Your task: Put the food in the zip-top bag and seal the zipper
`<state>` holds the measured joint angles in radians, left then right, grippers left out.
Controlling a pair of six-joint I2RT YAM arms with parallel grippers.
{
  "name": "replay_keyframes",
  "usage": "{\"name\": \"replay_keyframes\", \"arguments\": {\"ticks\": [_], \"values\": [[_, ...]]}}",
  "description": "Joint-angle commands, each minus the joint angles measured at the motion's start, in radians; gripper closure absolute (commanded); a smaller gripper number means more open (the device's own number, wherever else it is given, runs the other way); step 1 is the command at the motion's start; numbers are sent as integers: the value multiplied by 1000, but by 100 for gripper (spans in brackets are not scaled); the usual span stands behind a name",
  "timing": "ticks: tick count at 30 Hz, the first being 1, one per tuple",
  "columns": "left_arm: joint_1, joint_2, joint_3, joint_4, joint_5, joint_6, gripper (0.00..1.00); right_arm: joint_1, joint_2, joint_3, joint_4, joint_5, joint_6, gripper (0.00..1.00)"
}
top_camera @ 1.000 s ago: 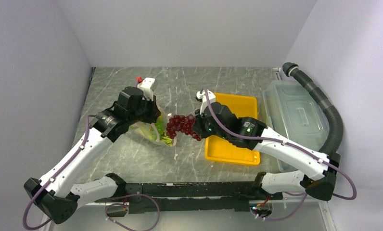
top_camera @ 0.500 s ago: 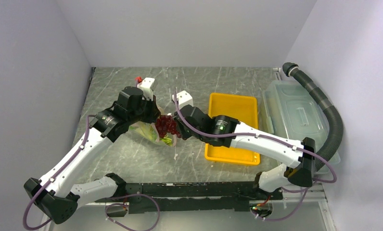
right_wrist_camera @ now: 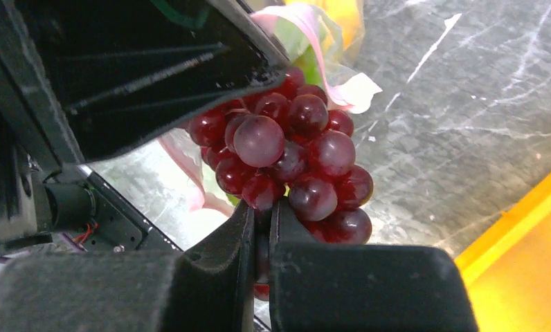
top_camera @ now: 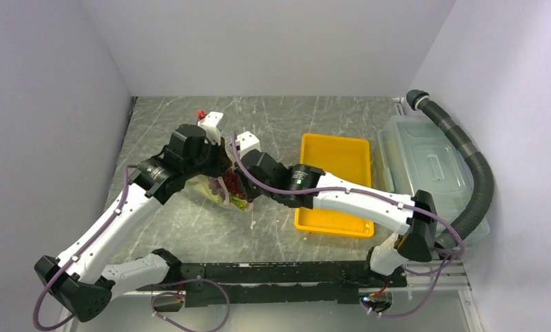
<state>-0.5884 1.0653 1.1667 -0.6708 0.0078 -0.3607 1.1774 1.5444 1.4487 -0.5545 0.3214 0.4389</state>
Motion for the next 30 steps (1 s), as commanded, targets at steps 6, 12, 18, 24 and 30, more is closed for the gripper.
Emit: {"name": "replay_keyframes", "arguments": {"ticks": [6,12,18,24,30], "values": [[3,1,19,64,58,-1,100,1,54,41,221,-66,25,100],[4,-10,16,77,89,3,100,-22,56,-57,367,-93,22,100],[3,-22,12,95,148,12,100,-75,27,-203,540,-138,38,100],[4,-29,10,103,184,15,100,-111,10,-257,609,-146,47,100],[4,-36,11,98,162,14,100,-113,-22,-259,572,-132,44,81]]}}
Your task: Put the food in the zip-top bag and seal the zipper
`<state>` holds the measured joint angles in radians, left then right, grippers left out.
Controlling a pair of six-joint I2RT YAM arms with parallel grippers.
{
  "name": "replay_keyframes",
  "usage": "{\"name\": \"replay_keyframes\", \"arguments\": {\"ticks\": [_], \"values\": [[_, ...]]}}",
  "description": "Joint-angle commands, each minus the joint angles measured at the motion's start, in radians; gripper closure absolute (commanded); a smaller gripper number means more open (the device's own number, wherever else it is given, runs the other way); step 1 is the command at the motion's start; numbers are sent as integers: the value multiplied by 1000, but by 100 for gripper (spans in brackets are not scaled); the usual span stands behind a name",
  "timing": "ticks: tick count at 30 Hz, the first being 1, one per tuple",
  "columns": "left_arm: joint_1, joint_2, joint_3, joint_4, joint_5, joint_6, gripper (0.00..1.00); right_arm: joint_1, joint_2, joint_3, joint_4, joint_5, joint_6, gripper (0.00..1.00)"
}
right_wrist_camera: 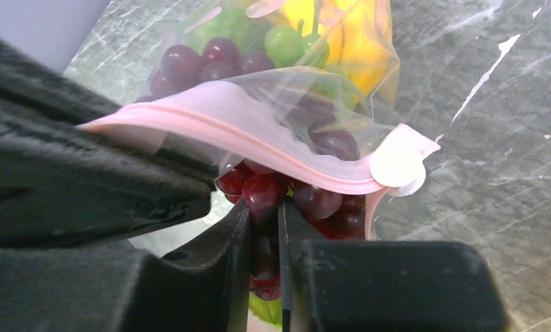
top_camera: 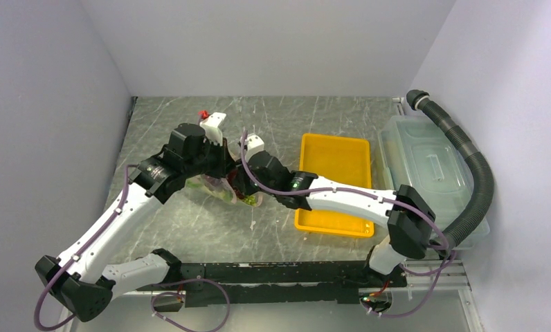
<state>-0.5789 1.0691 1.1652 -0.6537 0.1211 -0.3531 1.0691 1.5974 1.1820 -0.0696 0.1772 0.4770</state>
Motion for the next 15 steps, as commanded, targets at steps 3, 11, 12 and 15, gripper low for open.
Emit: {"name": "replay_keyframes", "arguments": {"ticks": [3,11,12,15], "values": [[-6,-38,16,69,14,2,100,-5,-96,4,74,21,3,69],[-4,-37,17,57,-39,-7,100,-5,-156,-4,-12,13,5,51],[-3,-35,17,56,-41,-7,100,-5,-165,-7,-22,14,4,50],[-3,-32,17,55,-44,-9,100,-5,-195,-17,-45,25,10,50]]}}
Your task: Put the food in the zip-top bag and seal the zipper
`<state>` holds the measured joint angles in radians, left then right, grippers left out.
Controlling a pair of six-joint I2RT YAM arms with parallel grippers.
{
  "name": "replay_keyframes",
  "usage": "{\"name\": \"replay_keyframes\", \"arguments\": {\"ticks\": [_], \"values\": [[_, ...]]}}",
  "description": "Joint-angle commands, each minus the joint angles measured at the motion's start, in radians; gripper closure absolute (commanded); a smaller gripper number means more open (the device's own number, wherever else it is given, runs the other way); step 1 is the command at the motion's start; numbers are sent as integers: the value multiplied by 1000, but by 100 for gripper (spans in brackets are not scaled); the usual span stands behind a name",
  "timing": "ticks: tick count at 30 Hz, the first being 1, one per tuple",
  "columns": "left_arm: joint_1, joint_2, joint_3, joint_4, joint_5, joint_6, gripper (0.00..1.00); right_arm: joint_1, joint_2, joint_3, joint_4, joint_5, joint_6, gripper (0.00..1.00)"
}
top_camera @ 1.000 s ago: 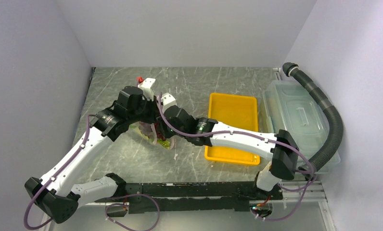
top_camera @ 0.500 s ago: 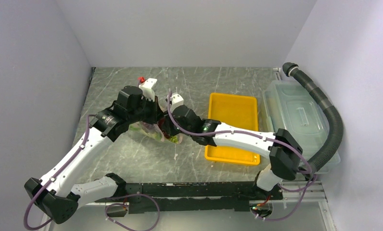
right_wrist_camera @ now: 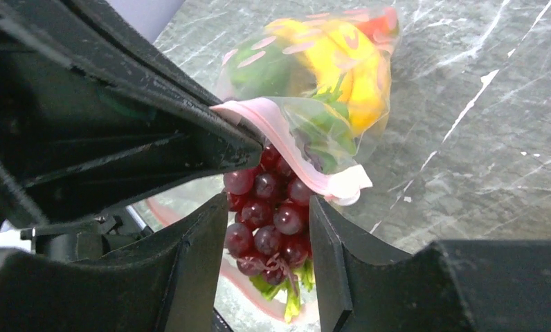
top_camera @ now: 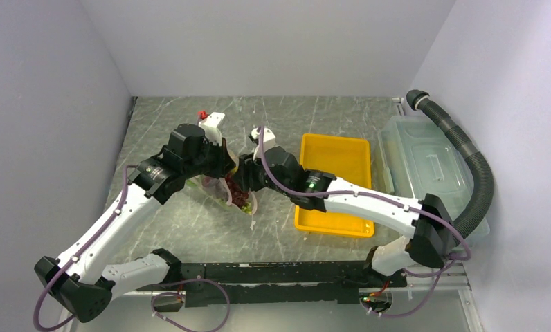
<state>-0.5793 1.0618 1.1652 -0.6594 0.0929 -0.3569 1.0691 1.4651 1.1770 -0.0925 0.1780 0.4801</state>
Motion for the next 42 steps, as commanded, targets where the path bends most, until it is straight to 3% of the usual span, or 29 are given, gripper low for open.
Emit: {"name": "replay_keyframes", "arguments": {"ticks": [1,19,28,33,42], "values": [[-2,-25,17,61,-16,-6,100,-5,-75,-19,-29,28,11,50],[4,-26,16,61,-22,-4,100,-5,-227,-222,-115,59,244,51],[4,-25,15,60,-26,-2,100,-12,-258,-264,-351,287,308,51],[5,-24,15,60,-27,-1,100,-27,-242,-297,-452,356,375,51],[6,-22,17,60,-26,-2,100,-72,-134,-300,-470,328,385,48]]}}
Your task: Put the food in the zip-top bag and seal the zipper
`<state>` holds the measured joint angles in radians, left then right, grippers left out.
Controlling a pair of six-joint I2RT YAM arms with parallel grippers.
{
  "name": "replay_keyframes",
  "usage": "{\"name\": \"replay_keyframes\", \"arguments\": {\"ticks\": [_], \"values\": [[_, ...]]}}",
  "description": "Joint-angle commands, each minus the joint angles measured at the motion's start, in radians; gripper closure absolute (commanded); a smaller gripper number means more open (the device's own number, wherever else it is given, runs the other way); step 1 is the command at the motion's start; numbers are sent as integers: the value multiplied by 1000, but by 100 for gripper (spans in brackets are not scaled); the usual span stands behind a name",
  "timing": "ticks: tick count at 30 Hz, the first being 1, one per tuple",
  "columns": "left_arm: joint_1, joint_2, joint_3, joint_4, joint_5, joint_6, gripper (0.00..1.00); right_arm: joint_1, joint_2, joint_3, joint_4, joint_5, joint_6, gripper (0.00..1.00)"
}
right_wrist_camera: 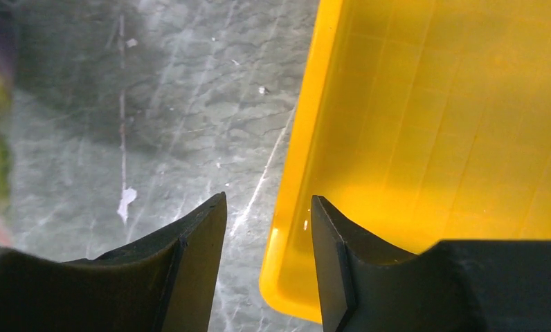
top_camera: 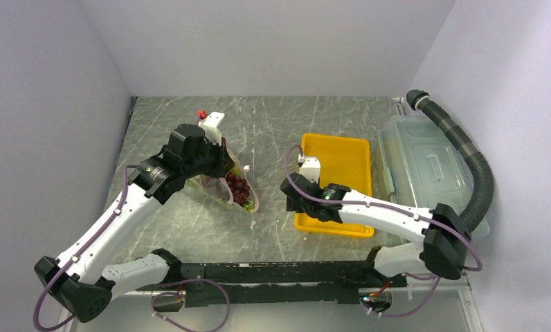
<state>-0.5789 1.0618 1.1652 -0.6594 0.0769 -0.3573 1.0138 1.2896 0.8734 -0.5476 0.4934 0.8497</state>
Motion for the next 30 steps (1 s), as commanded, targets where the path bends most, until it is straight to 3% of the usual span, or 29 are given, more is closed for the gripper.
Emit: {"name": "replay_keyframes", "arguments": {"ticks": [1,7,12,14,19,30], "values": [[5,-23,17,60,-11,-2,100,-22,68,8,-15,5,13,48],[7,-25,16,60,-10,0,100,-53,162,32,6,-13,-11,49],[7,-25,17,59,-7,0,100,-76,225,50,38,-29,-37,58],[7,-26,17,60,-7,0,100,-78,243,61,38,-23,-46,67],[7,-28,17,58,-8,1,100,-78,268,90,8,16,-55,100],[7,-27,17,58,-9,1,100,-18,182,8,3,244,89,100]]}}
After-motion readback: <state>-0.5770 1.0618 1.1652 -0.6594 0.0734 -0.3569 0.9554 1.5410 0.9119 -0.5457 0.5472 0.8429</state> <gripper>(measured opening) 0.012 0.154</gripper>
